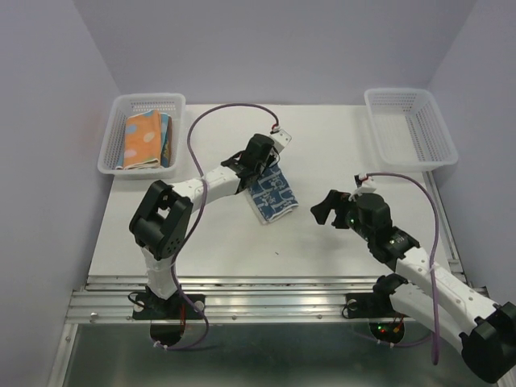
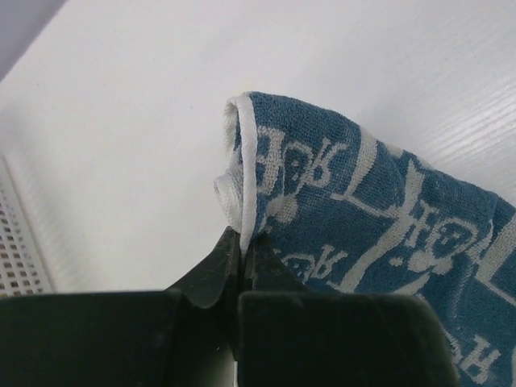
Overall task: Fold and stack the towels
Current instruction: Neatly place the folded towel into the bin
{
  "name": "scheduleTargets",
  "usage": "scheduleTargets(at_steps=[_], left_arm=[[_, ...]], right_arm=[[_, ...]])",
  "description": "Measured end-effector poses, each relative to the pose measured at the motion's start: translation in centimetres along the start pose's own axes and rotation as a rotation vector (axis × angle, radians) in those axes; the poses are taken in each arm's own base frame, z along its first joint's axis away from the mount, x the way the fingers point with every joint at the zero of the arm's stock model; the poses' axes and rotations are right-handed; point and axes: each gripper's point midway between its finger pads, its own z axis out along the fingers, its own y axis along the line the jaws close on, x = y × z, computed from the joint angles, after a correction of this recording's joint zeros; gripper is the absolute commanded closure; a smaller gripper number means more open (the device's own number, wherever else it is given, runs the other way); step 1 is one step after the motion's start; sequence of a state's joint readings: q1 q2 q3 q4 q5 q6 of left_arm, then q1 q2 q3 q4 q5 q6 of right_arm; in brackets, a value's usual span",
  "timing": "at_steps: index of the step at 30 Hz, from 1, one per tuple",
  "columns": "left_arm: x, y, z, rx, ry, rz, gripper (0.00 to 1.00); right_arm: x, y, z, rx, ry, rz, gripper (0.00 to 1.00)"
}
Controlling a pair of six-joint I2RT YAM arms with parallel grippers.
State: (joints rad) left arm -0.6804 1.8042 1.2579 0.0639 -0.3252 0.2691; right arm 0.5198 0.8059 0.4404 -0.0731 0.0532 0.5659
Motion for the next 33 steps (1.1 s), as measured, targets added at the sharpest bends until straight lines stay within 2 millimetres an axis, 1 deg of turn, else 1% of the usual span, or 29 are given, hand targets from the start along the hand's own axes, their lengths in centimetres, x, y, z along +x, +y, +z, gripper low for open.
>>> scheduleTargets(at_steps=[2, 6, 9, 13, 15, 16, 17, 19, 20, 21, 22, 23, 25, 26, 28, 29, 30, 31, 32, 33], left_arm=[[-0.6, -0.4, 0.7, 0.034, -0.015, 0.093, 1.0], [-1.2, -1.2, 0.7, 0.114, -0.05, 0.249, 1.0], [-1.3, -1.6, 0.5, 0.172, -0.067, 0.383, 1.0], [-0.5, -1.1, -0.7, 0.248, -0.049, 0.538, 1.0], [0.0, 0.2, -1.3, 0.266, -0.043, 0.58, 1.0], [0.6, 1.5, -2.1, 0.276, -0.053, 0.592, 1.0], [0.9, 2.4, -2.7, 0.274, -0.051, 0.593, 1.0], [1.8, 5.8, -4.9, 0.255, -0.051, 0.603, 1.0], [2.0, 7.2, -5.8, 0.239, -0.053, 0.616, 1.0], [1.9, 9.0, -7.1, 0.208, -0.058, 0.622, 1.0], [1.8, 9.8, -7.8, 0.196, -0.068, 0.638, 1.0], [1.6, 11.2, -9.5, 0.162, -0.094, 0.66, 1.0], [1.9, 12.2, -11.5, 0.124, -0.13, 0.695, 1.0], [2.6, 12.3, -12.2, 0.118, -0.136, 0.713, 1.0], [4.9, 12.6, -13.8, 0.101, -0.133, 0.752, 1.0], [6.3, 12.9, -14.5, 0.094, -0.119, 0.765, 1.0], [7.2, 13.2, -14.8, 0.089, -0.105, 0.776, 1.0], [8.7, 14.3, -15.4, 0.068, -0.069, 0.779, 1.0], [9.3, 15.0, -15.6, 0.055, -0.053, 0.782, 1.0], [10.4, 16.6, -15.9, 0.016, -0.016, 0.783, 1.0]], right_arm=[[-0.3, -0.4, -0.2, 0.025, -0.017, 0.004, 0.0], [-0.7, -1.1, -0.5, 0.063, -0.042, 0.009, 0.0], [-0.9, -1.8, -0.8, 0.1, -0.057, 0.014, 0.0], [-1.1, -2.8, -1.1, 0.15, -0.083, 0.026, 0.0], [-1.1, -3.4, -1.4, 0.18, -0.09, 0.031, 0.0], [-1.3, -3.7, -1.5, 0.196, -0.1, 0.033, 0.0], [-1.3, -3.9, -1.6, 0.202, -0.103, 0.035, 0.0], [-1.5, -4.2, -1.7, 0.22, -0.114, 0.036, 0.0], [-1.6, -4.5, -1.8, 0.236, -0.124, 0.037, 0.0], [-1.7, -4.6, -1.8, 0.243, -0.128, 0.037, 0.0], [-1.8, -4.9, -1.9, 0.26, -0.136, 0.036, 0.0], [-1.8, -5.1, -1.9, 0.27, -0.14, 0.036, 0.0], [-1.9, -5.6, -2.0, 0.298, -0.15, 0.042, 0.0], [-1.9, -6.0, -2.0, 0.319, -0.154, 0.045, 0.0], [-1.7, -6.6, -2.0, 0.351, -0.151, 0.046, 0.0], [-1.6, -6.8, -2.0, 0.363, -0.148, 0.047, 0.0], [-1.2, -7.3, -1.9, 0.389, -0.134, 0.045, 0.0], [-0.9, -7.7, -1.9, 0.406, -0.126, 0.044, 0.0], [-0.8, -7.9, -1.8, 0.419, -0.12, 0.044, 0.0], [-0.6, -8.1, -1.7, 0.429, -0.113, 0.043, 0.0]])
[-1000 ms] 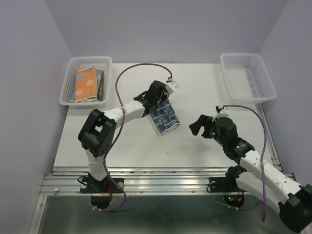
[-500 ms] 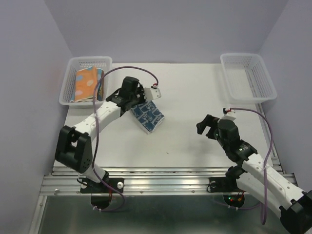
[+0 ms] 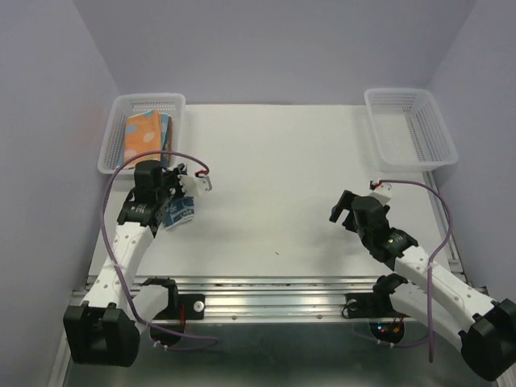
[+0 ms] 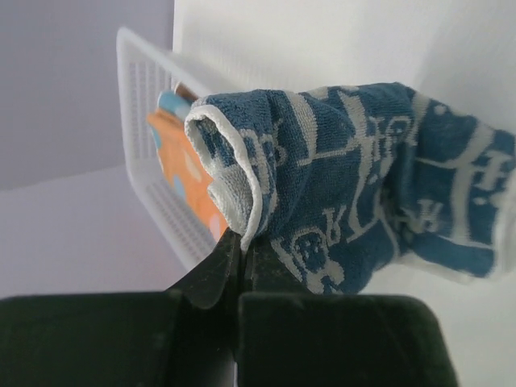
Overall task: Fold and stack the towels
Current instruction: Neatly place the folded towel into the bin
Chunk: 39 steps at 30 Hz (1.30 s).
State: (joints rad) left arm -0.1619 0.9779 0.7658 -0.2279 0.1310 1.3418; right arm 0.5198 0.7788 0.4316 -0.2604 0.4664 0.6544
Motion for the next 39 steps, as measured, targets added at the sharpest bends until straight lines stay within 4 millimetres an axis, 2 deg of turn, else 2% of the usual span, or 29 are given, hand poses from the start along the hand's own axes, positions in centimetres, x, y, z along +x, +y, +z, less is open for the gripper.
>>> scheduleTargets(at_steps=[4, 7, 12, 15, 22, 27, 29, 32, 39], left_arm=[[6.3, 0.5, -1.1, -0.048, 0.17, 0.002, 1.0], [10.1, 0.8, -1.9, -0.062, 0.26, 0.003, 1.0], [14.2, 4.0, -2.2, -0.167, 0.302, 0.037, 1.0], [14.9, 5.8, -1.2, -0.211, 0.26, 0.036, 1.0], [11.8, 12.7, 0.7, -0.377, 0.035, 0.091, 1.0], [11.7, 16.6, 2.4, -0.44, -0.036, 0.077, 1.0], [11.8, 17.3, 3.2, -0.449, -0.052, 0.085, 1.0], [12.3, 17.2, 4.8, -0.436, -0.07, 0.084, 1.0], [14.9, 16.9, 9.2, -0.395, -0.055, 0.07, 1.0]], right_arm=[[0.8, -0.3, 0.8, 0.04, 0.034, -0.015, 0.0], [1.0, -0.1, 1.3, 0.055, 0.053, -0.023, 0.0], [1.5, 0.1, 2.3, 0.073, 0.074, -0.037, 0.0], [1.6, 0.2, 2.5, 0.074, 0.075, -0.038, 0.0], [1.0, 0.5, 2.6, 0.066, 0.052, -0.027, 0.0], [0.2, 0.7, 2.4, 0.057, 0.019, -0.011, 0.0], [-0.2, 0.9, 2.4, 0.052, 0.003, -0.002, 0.0], [-0.6, 1.1, 2.5, 0.047, -0.014, 0.005, 0.0], [-1.8, 1.9, 3.1, 0.05, -0.044, 0.017, 0.0]])
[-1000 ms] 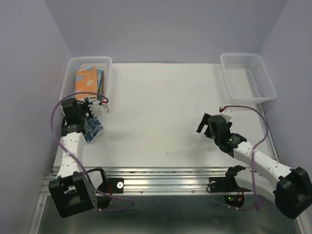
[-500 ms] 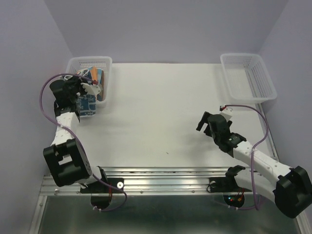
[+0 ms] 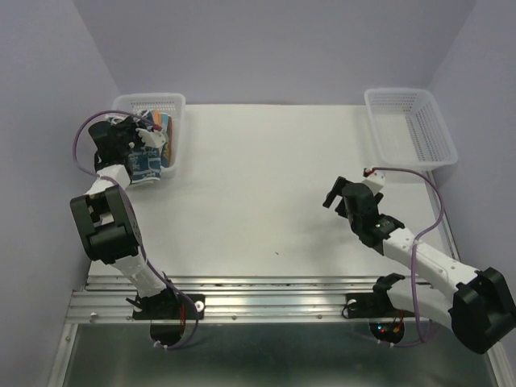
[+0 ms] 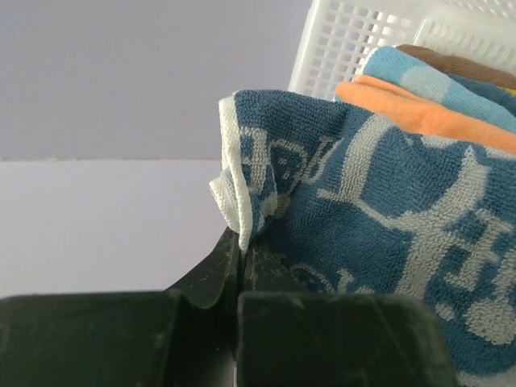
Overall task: Fold and stack the towels
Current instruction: Neatly place the folded towel into the bin
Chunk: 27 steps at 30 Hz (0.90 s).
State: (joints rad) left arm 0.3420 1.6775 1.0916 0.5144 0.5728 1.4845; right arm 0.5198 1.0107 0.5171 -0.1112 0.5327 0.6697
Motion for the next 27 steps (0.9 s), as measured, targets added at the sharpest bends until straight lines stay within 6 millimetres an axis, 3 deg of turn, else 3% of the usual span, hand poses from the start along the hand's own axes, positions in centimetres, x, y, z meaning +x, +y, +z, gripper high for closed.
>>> scheduleTargets(at_steps=[6, 11, 14, 17, 27], left_arm=[[2.0, -2.3, 2.5, 0.036, 0.013, 0.076, 1.0], [3.5, -2.5, 4.8, 0.036, 0.0, 0.108, 1.0], [4.1, -2.8, 5.1, 0.034, -0.03, 0.147, 1.0], [4.9, -3.1, 5.2, 0.031, -0.047, 0.168, 0.89], [4.3, -3.0, 6.7, -0.02, -0.17, 0.185, 0.84]], right_arm=[[-0.2, 0.7, 1.3, 0.03, 0.004, -0.017, 0.0], [0.3, 1.2, 2.6, 0.052, 0.029, -0.041, 0.0], [0.5, 1.6, 3.4, 0.06, 0.041, -0.055, 0.0], [0.6, 2.2, 3.9, 0.057, 0.049, -0.064, 0.0], [0.7, 2.7, 4.7, 0.043, 0.042, -0.072, 0.0]])
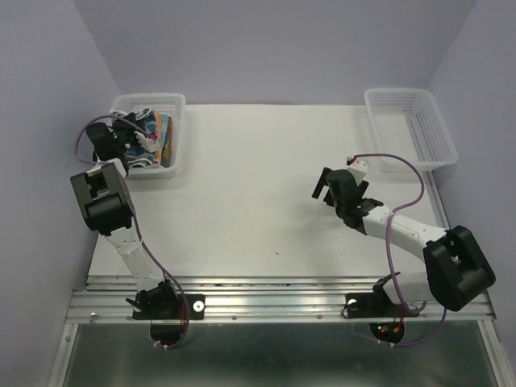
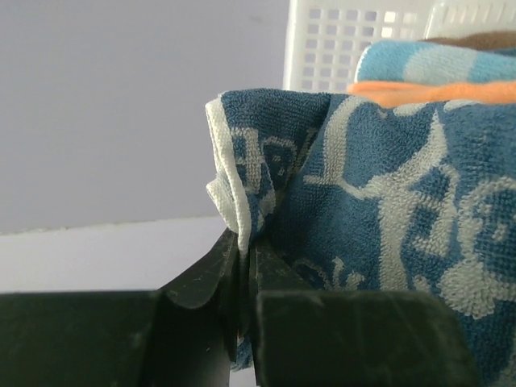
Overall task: Fold and stack the towels
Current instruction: Neatly place the folded towel into the bin
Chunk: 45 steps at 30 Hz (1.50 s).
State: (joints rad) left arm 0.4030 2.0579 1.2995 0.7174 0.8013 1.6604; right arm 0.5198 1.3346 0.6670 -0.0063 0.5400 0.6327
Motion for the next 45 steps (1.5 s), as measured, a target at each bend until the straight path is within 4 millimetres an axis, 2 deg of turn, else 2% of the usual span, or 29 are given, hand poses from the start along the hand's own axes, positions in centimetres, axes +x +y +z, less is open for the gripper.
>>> scheduleTargets(at_steps=[2, 3, 7, 8, 9, 10, 14, 18, 21, 23, 25, 26, 27, 29, 30, 31, 32, 33, 35, 37, 40, 41, 42, 44, 45], left_arm=[[-0.2, 0.4, 0.3, -0.015, -0.023, -0.003, 0.78], [-0.3, 0.6, 0.4, -0.02, -0.029, -0.004, 0.66], [-0.5, 1.4, 0.4, -0.044, -0.038, 0.007, 0.46], [-0.5, 1.6, 0.5, -0.049, -0.039, 0.012, 0.3], [-0.5, 1.8, 0.4, -0.054, -0.04, 0.021, 0.09], [-0.5, 1.8, 0.4, -0.057, -0.04, 0.017, 0.01], [-0.7, 2.7, 0.2, -0.096, -0.041, 0.001, 0.01], [-2.1, 3.7, -0.8, -0.135, -0.059, -0.08, 0.01], [-4.0, 6.7, -1.8, -0.226, -0.1, -0.186, 0.01], [-6.2, 9.1, -3.0, -0.286, -0.154, -0.32, 0.01], [-9.8, 11.1, -4.4, -0.322, -0.236, -0.538, 0.01], [-10.7, 11.8, -4.8, -0.333, -0.253, -0.575, 0.01], [-13.6, 13.1, -5.7, -0.345, -0.315, -0.674, 0.01], [-18.4, 14.8, -6.9, -0.364, -0.4, -0.761, 0.01], [-21.1, 15.2, -7.5, -0.365, -0.443, -0.803, 0.01], [-24.7, 15.9, -8.6, -0.366, -0.507, -0.85, 0.01], [-26.7, 16.2, -9.2, -0.367, -0.54, -0.881, 0.01], [-30.1, 17.4, -10.3, -0.375, -0.613, -0.905, 0.01], [-34.7, 20.0, -12.5, -0.398, -0.72, -0.988, 0.01], [-36.7, 22.1, -14.1, -0.412, -0.762, -1.119, 0.01], [-37.0, 24.9, -14.9, -0.45, -0.72, -1.411, 0.01], [-36.7, 24.9, -14.7, -0.448, -0.681, -1.508, 0.01], [-36.4, 24.5, -14.3, -0.443, -0.636, -1.598, 0.01], [-35.9, 21.2, -12.8, -0.402, -0.463, -1.786, 0.01], [-35.5, 18.5, -12.0, -0.386, -0.355, -1.865, 0.01]], right_arm=[[0.1, 0.1, 0.0, -0.003, 0.003, -0.001, 0.0], [0.1, 0.1, 0.0, -0.007, 0.003, 0.0, 0.0], [-0.1, 0.4, 0.0, -0.017, -0.001, 0.006, 0.0], [-0.1, 0.4, 0.0, -0.019, -0.001, 0.007, 0.0], [-0.1, 0.5, 0.0, -0.021, 0.0, 0.007, 0.0], [-0.1, 0.5, 0.0, -0.021, 0.001, 0.007, 0.0], [-0.2, 0.6, -0.1, -0.027, 0.0, 0.009, 0.0], [-1.0, 1.0, -0.8, -0.056, -0.015, 0.027, 0.0], [-1.9, 1.3, -1.7, -0.086, -0.039, 0.053, 0.0], [-2.8, 1.3, -2.8, -0.117, -0.067, 0.088, 0.0], [-3.3, 1.3, -3.7, -0.143, -0.084, 0.118, 0.0], [-3.5, 1.2, -4.2, -0.156, -0.092, 0.134, 0.0], [-3.6, 1.1, -4.7, -0.167, -0.097, 0.148, 0.0], [-4.1, 1.1, -5.5, -0.189, -0.113, 0.179, 0.0], [-4.3, 1.1, -5.8, -0.201, -0.118, 0.193, 0.0], [-4.3, 1.2, -6.0, -0.21, -0.12, 0.203, 0.0], [-4.3, 1.3, -6.4, -0.23, -0.118, 0.217, 0.0], [-4.2, 1.3, -6.5, -0.238, -0.115, 0.222, 0.0], [-3.7, 1.5, -6.6, -0.255, -0.093, 0.227, 0.0], [-3.2, 1.8, -6.7, -0.267, -0.069, 0.227, 0.0], [-1.9, 1.5, -6.4, -0.252, -0.019, 0.216, 0.0], [-1.4, 1.3, -6.3, -0.241, -0.002, 0.21, 0.0], [-1.1, 1.1, -6.3, -0.232, 0.007, 0.205, 0.0], [-0.3, 0.5, -6.2, -0.207, 0.035, 0.193, 0.0], [-0.1, 0.4, -6.2, -0.202, 0.04, 0.193, 0.0]])
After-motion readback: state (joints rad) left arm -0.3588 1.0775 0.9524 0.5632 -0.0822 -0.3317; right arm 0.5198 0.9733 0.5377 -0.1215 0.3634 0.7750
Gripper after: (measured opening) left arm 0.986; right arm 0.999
